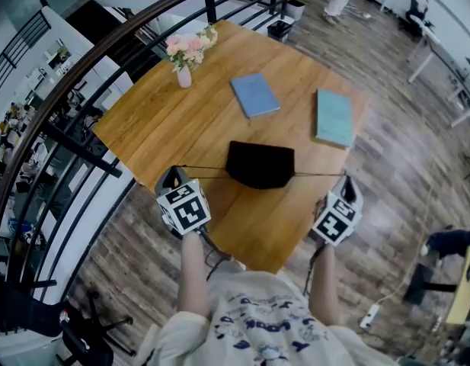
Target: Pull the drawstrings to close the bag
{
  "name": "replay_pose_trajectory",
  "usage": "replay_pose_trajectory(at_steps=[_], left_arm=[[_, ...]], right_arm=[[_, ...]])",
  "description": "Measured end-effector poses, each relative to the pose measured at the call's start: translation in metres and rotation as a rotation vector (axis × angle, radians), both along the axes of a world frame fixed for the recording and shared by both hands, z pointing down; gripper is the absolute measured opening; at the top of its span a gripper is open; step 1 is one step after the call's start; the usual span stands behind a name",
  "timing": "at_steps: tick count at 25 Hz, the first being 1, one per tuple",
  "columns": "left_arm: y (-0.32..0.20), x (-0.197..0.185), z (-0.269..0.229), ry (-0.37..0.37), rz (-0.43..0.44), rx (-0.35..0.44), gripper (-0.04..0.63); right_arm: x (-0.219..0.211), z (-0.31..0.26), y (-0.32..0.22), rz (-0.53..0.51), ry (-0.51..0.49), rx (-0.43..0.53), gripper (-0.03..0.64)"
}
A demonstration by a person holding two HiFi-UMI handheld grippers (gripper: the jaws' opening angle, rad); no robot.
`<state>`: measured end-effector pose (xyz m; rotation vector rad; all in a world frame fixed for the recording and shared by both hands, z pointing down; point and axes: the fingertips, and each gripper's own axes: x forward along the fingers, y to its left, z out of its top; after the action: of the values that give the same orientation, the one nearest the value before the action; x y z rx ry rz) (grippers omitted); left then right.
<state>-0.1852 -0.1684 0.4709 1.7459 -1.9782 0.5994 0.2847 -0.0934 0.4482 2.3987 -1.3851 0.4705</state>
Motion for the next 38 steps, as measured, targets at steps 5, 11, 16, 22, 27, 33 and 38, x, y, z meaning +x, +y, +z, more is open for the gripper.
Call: replay_pose_trajectory(at_steps=[5,11,16,22,27,33,38], left_arm=[[0.000,-0.015,0.004,0.004,-0.046,-0.007,0.002],[-0.002,-0.026,0.008,0.014,-0.076,-0.014,0.002],[-0.003,-0.033,0.012,0.019,-0.085,-0.018,0.002],[-0.007,-0.038,0.016,0.022,-0.089,-0.015,0.002],[-0.013,-0.026,0.016,0.019,-0.041,-0.008,0.002],[-0.014,0.027,0.021,0.088,0.101,-0.018,0.003],[-0.012,0.074,0.023,0.095,0.228,-0.019,0.003]], right_arm=[[0.008,0.000,0.000,0.019,-0.002,0.009,0.005],[0.014,0.001,-0.001,0.035,-0.006,0.007,0.005],[0.016,0.005,-0.003,0.045,-0.007,0.009,0.005],[0.011,-0.006,-0.012,0.027,0.038,0.026,0.005],[0.000,-0.003,-0.021,-0.025,0.031,0.015,0.005],[-0.044,0.031,-0.034,-0.207,-0.073,-0.044,0.005],[-0.097,0.032,-0.043,-0.355,-0.124,-0.050,0.005]])
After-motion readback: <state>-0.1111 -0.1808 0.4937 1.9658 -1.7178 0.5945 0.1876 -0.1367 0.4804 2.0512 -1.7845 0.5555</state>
